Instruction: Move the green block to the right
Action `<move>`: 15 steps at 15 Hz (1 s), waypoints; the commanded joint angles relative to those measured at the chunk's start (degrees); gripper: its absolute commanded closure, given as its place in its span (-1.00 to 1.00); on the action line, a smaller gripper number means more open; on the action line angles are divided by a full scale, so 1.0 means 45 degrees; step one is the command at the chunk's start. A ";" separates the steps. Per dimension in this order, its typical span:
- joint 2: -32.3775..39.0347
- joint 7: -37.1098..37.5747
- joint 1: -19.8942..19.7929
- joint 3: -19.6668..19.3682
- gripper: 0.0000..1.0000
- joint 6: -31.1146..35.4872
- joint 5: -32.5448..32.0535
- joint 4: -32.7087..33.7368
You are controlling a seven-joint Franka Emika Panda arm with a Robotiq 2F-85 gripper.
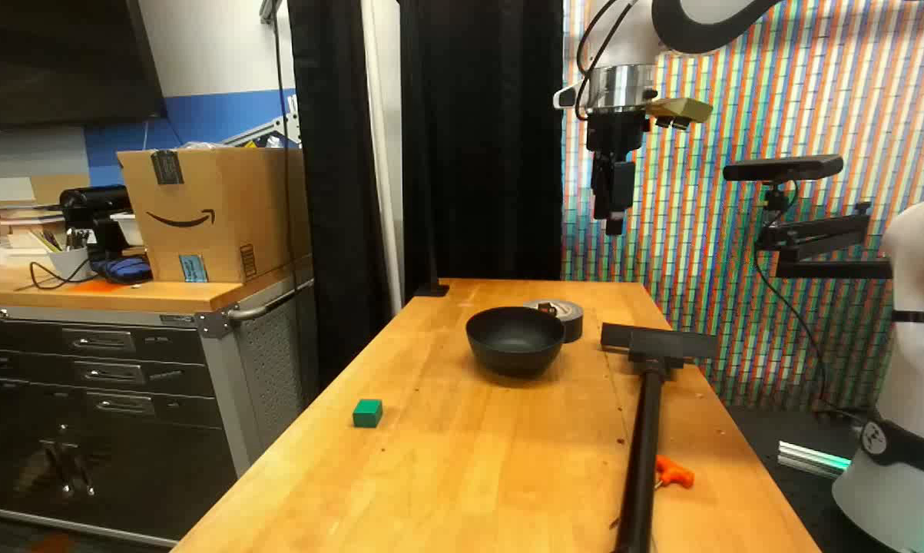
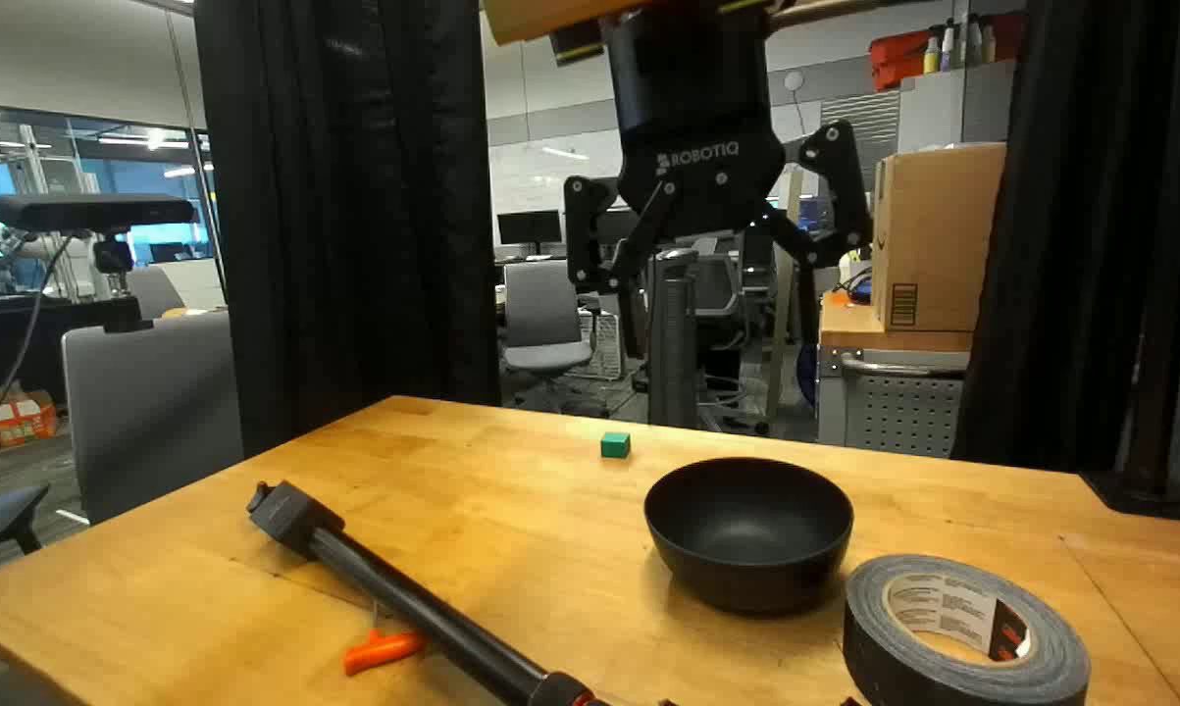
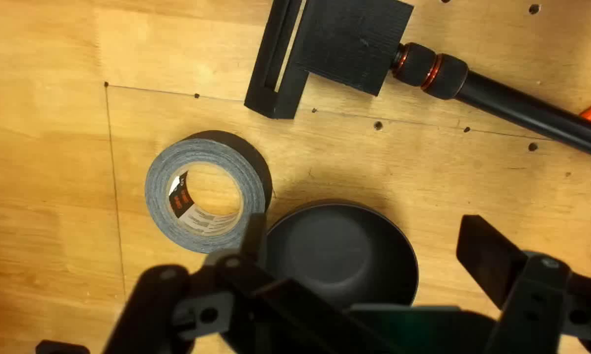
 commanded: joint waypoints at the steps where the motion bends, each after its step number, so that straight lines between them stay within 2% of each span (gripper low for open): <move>1: -0.0006 0.0014 0.0036 -0.0023 -1.00 -0.0036 -0.0010 0.0101; 15: -0.0078 0.0015 0.0040 -0.0026 -1.00 -0.0041 -0.0012 0.0263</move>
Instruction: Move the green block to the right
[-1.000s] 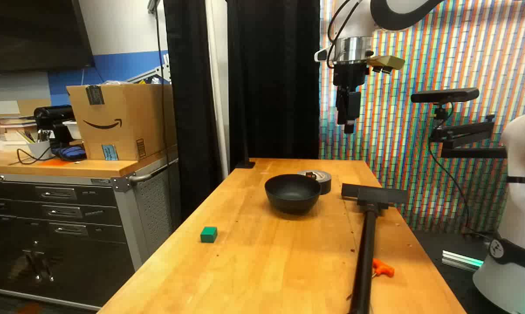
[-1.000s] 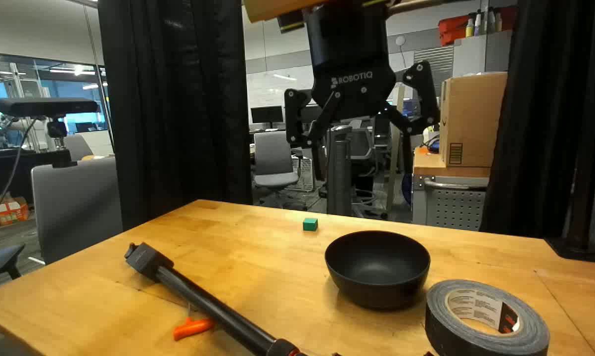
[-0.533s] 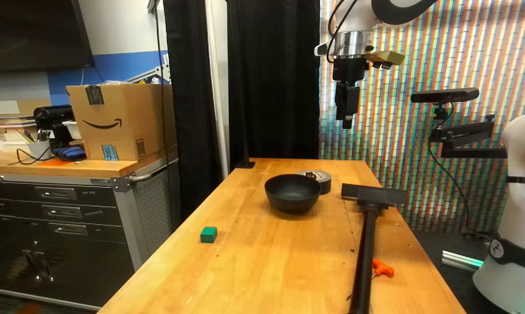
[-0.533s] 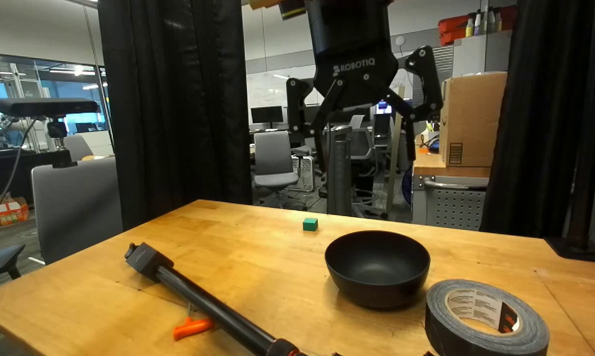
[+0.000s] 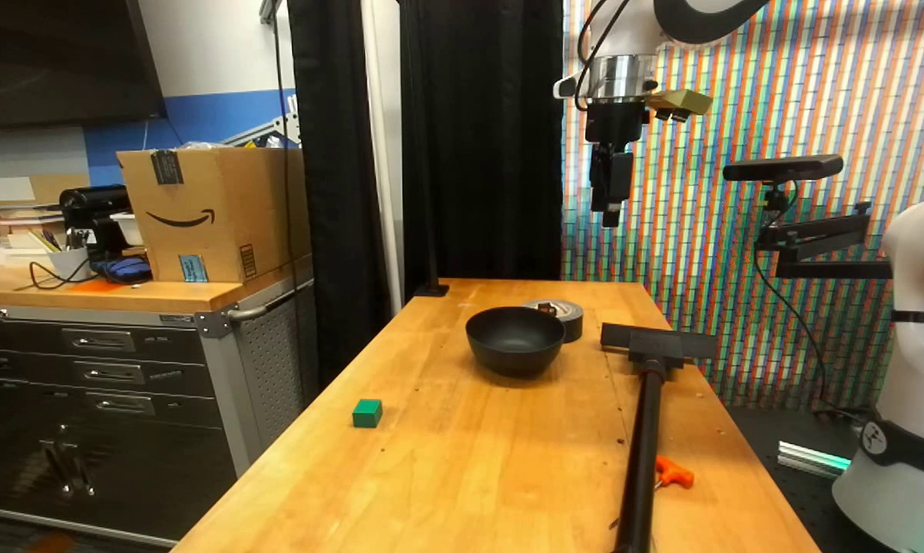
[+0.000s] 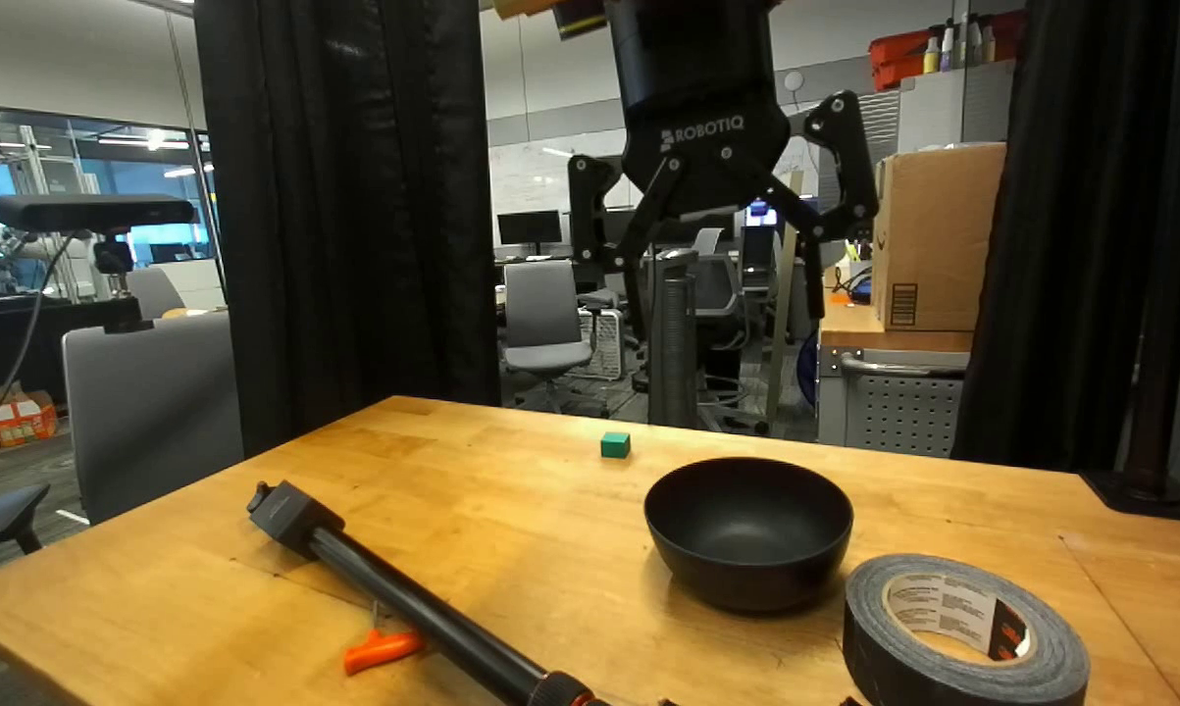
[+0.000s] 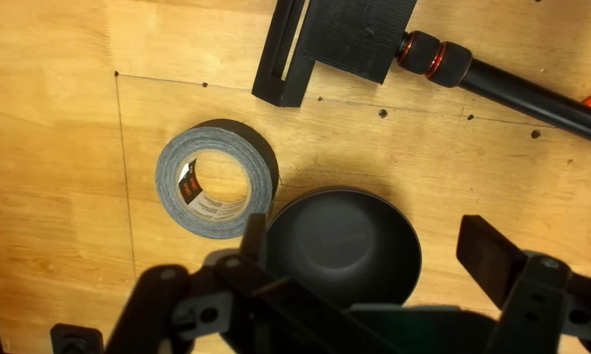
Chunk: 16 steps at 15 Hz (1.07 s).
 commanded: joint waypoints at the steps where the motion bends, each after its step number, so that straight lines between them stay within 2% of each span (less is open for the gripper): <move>1: 0.0003 0.0015 0.0040 -0.0027 -1.00 -0.0040 -0.0012 0.0030; 4: 0.0377 -0.0149 0.0276 0.0228 -1.00 -0.0101 -0.0140 0.0390; 7: 0.1194 -0.0396 0.0863 0.0920 -1.00 -0.0281 -0.0350 0.1132; 12: 0.2957 -0.0951 0.1794 0.1979 -1.00 -0.0460 -0.0710 0.2824; 16: 0.4657 -0.1916 0.2132 0.2223 -1.00 -0.0406 -0.0815 0.4647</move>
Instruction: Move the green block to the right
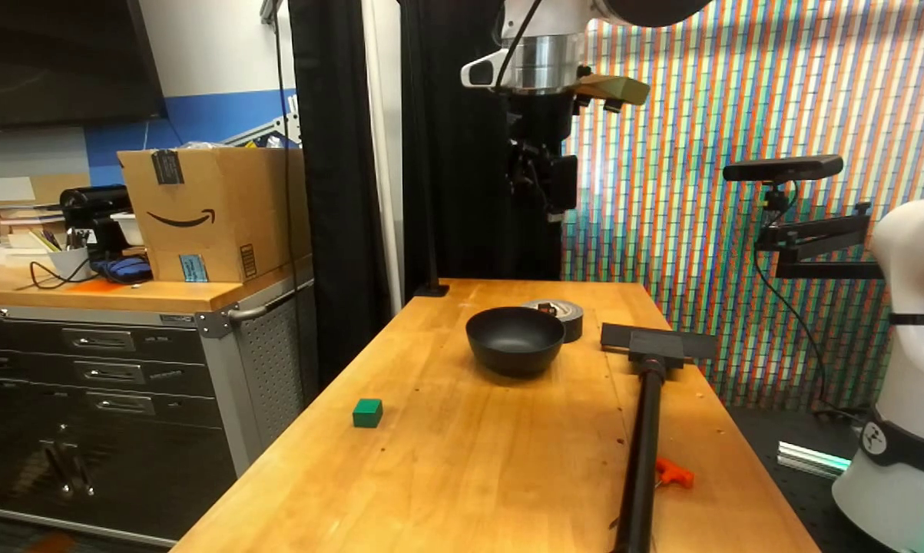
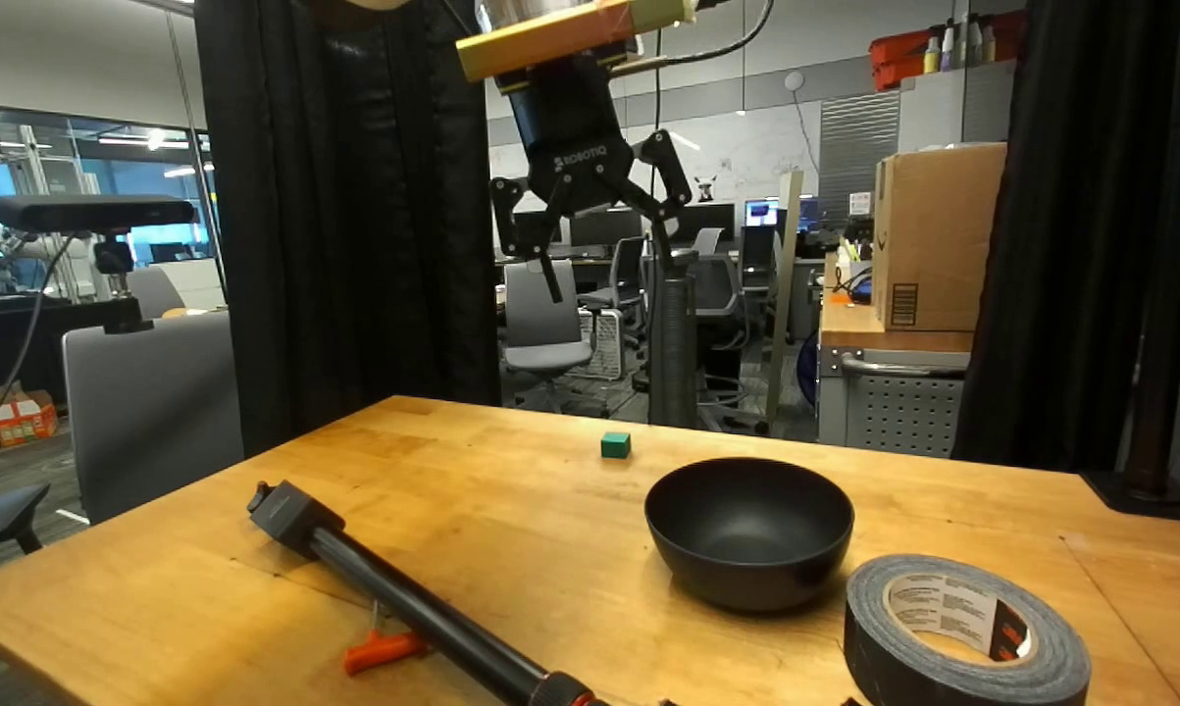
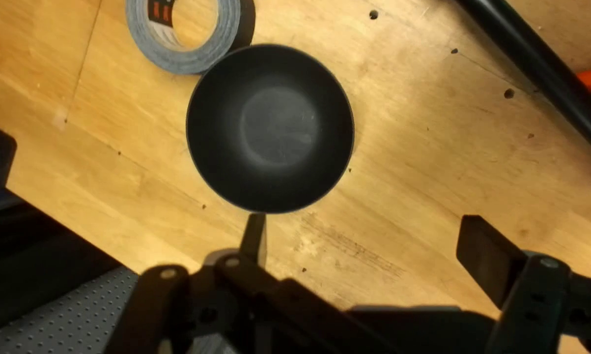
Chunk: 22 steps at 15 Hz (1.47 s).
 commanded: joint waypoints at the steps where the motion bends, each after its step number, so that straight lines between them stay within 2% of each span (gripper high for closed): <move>1: 0.1875 -0.1180 0.0207 0.0039 -1.00 -0.0340 -0.0162 0.2364; 6: 0.3950 -0.2331 0.0182 0.0093 -1.00 -0.0370 0.0888 0.5153; 11: 0.5547 -0.2422 0.0150 0.0553 -1.00 -0.0700 0.2148 0.7291; 16: 0.6458 -0.2448 0.0026 0.0897 -1.00 -0.1024 0.2737 0.8283; 22: 0.7222 -0.2968 -0.0303 0.0867 -1.00 -0.0667 0.2880 0.8540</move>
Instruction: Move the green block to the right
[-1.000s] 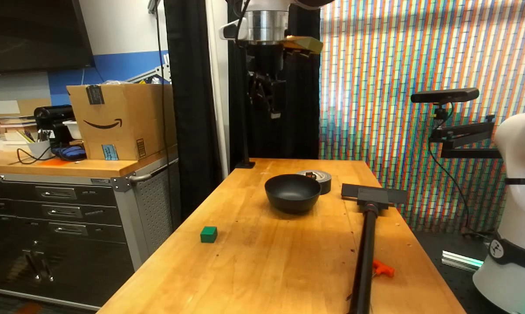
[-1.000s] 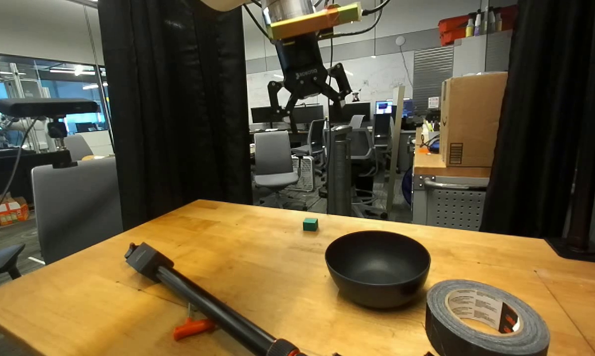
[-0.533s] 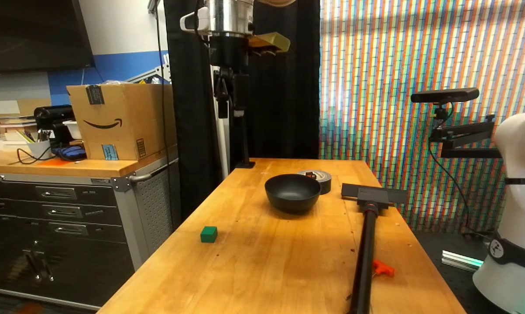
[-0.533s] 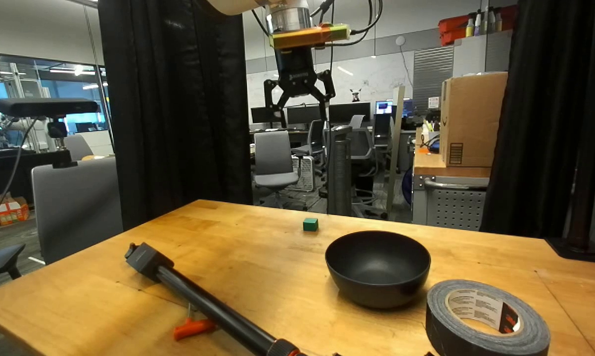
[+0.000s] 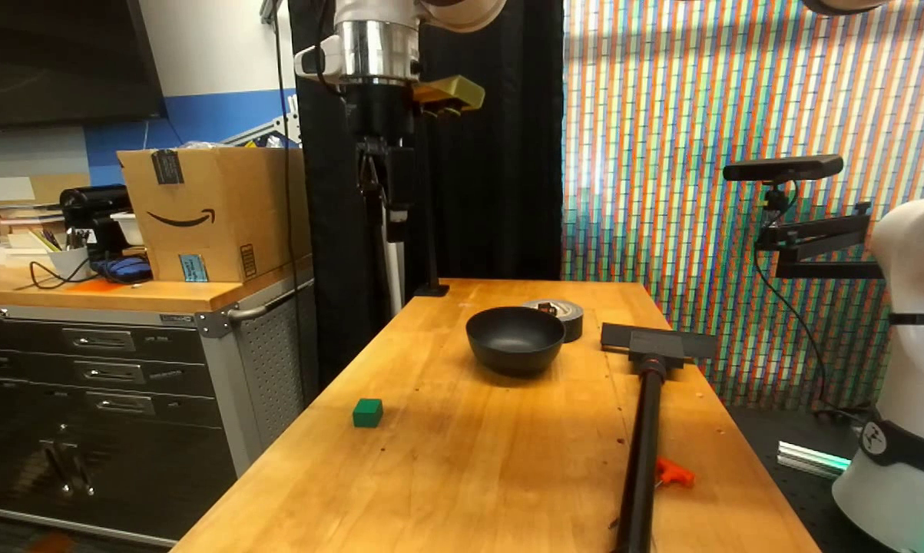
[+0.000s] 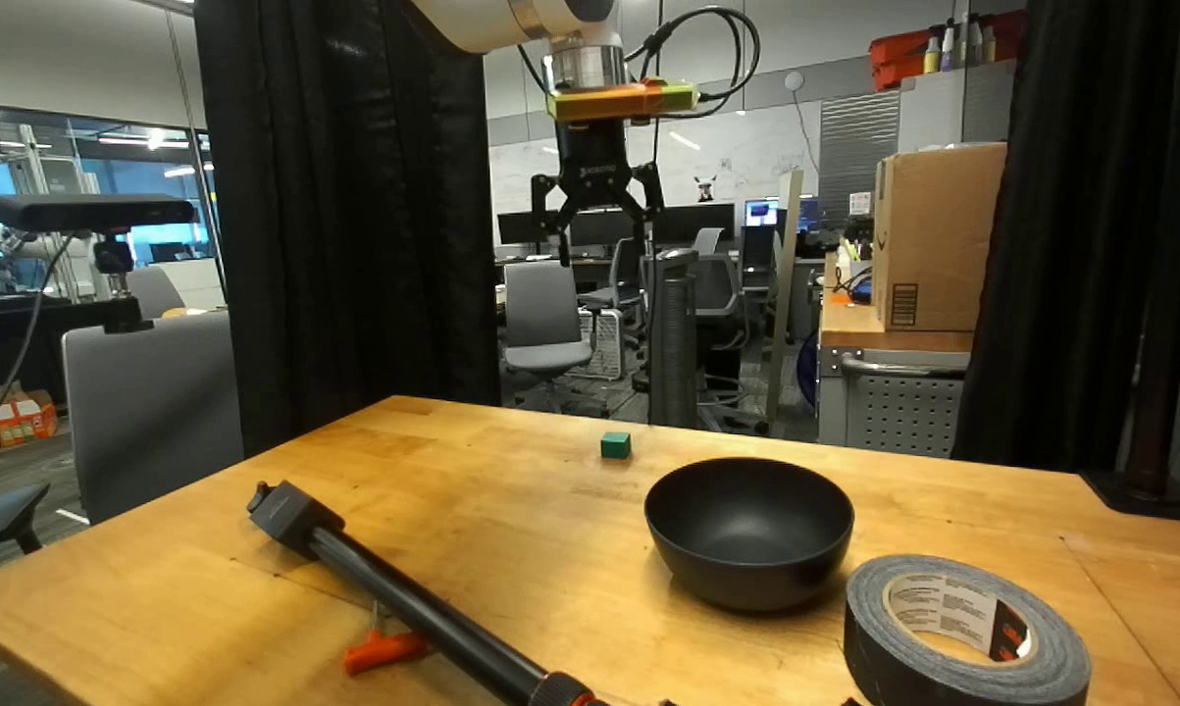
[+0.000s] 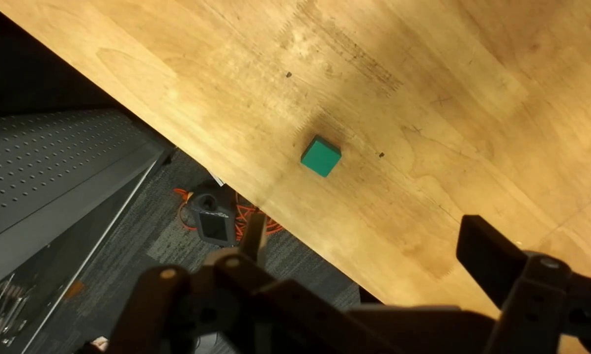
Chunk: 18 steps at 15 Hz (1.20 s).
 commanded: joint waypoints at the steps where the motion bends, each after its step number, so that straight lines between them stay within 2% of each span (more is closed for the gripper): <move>1: 0.0828 -0.0453 -0.0309 0.0089 -1.00 -0.0109 0.0201 0.0821; 10: 0.2592 -0.0120 -0.0001 0.0352 -1.00 -0.0211 -0.0625 0.1762; 18: 0.3442 -0.0248 0.0200 0.0676 -1.00 0.0066 -0.0772 0.1640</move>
